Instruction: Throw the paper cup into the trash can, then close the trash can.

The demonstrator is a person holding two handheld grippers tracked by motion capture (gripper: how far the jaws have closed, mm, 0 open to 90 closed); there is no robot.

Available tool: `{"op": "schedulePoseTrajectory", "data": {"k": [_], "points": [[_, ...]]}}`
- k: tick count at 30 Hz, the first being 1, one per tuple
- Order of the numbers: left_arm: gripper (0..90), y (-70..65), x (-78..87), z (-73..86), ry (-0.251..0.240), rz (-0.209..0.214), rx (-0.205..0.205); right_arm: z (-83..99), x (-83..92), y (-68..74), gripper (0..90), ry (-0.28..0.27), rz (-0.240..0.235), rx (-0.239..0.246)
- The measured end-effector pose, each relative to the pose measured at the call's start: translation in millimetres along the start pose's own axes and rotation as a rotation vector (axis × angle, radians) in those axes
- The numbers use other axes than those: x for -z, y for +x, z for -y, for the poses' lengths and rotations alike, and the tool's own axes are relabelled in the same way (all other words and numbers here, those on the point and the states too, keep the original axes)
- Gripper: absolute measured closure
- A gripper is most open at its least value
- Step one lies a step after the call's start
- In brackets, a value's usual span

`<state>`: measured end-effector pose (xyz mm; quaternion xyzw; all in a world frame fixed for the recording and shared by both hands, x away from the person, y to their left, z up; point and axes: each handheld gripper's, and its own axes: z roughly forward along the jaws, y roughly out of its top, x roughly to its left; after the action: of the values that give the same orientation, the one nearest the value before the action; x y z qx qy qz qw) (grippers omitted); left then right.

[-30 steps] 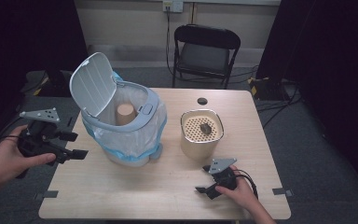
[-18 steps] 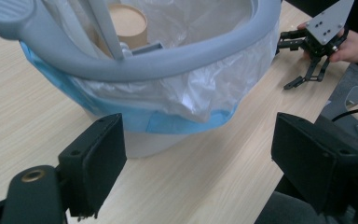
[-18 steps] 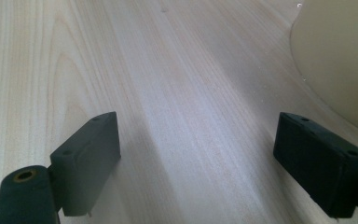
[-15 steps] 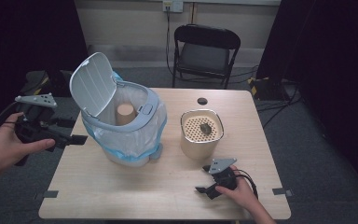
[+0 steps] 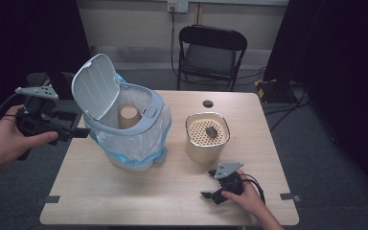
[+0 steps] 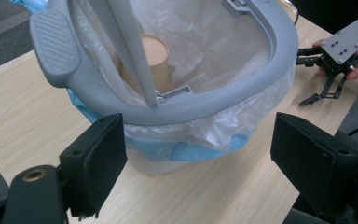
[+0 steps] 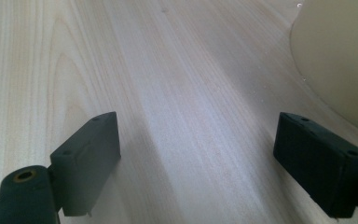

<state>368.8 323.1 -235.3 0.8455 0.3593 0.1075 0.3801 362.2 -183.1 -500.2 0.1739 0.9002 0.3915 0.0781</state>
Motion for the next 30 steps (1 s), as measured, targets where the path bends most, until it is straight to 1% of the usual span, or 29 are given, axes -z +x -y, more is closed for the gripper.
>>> {"op": "schedulePoseTrajectory", "data": {"k": [2, 4, 6, 9, 10, 11, 18, 20, 21, 22, 23, 24, 27, 29, 30], "points": [[17.7, 0.6, 0.3, -0.6, -0.009, 0.003, 0.007, 0.0, 0.0, 0.0, 13.7, 0.0, 0.0, 0.0], [17.7, 1.3, 0.9, -1.7, -0.007, 0.002, 0.002, 0.0, 0.0, 0.0, 13.7, 0.0, 0.0, 0.0], [17.7, 0.3, 1.0, -2.8, -0.009, 0.001, 0.007, 0.0, 0.0, 0.0, 13.7, 0.0, 0.0, 0.0], [17.7, -1.0, -0.4, -5.8, -0.002, -0.001, -0.01, 0.2, 0.2, 0.3, 13.7, -0.001, -0.001, 0.0], [17.7, -1.0, -0.4, -5.8, -0.002, -0.001, -0.01, 0.2, 0.2, 0.3, 13.7, -0.001, -0.001, 0.0], [17.7, -1.5, -1.2, -6.5, -0.012, 0.008, -0.007, 0.2, 0.1, 0.2, 13.7, -0.002, -0.004, 0.0], [17.8, -4.8, -6.9, -11.2, -0.01, 0.012, -0.019, 0.2, 0.3, 0.2, 13.7, 0.0, -0.001, 0.0], [17.3, -5.2, -7.7, -12.8, -0.013, 0.009, -0.02, 0.2, 0.3, 0.2, 13.6, 0.0, 0.0, 0.0], [17.3, -5.1, -7.8, -13.6, -0.006, 0.007, -0.027, 0.3, 0.0, 0.1, 13.7, -0.002, -0.004, 0.0], [17.0, -5.6, -8.5, -14.1, -0.01, 0.005, -0.024, 0.2, 0.2, 0.2, 13.6, 0.0, 0.0, 0.0], [16.6, -6.1, -7.7, -16.2, -0.014, -0.007, -0.03, 0.3, 0.1, 0.2, 13.6, -0.002, -0.004, -0.001], [16.5, -6.1, -7.7, -16.2, -0.014, -0.007, -0.03, 0.3, 0.1, 0.2, 13.6, -0.002, -0.004, -0.001], [16.3, -6.3, -5.9, -17.9, -0.027, -0.012, -0.027, 0.2, 0.2, 0.2, 13.7, -0.001, -0.003, 0.0], [16.2, -6.2, -3.1, -20.8, -0.046, -0.015, -0.027, 0.2, 0.2, 0.2, 13.6, -0.001, -0.002, 0.0], [15.8, -6.5, -2.3, -22.0, -0.05, -0.023, -0.027, 0.2, 0.1, 0.2, 13.7, -0.001, -0.002, 0.0]]}}
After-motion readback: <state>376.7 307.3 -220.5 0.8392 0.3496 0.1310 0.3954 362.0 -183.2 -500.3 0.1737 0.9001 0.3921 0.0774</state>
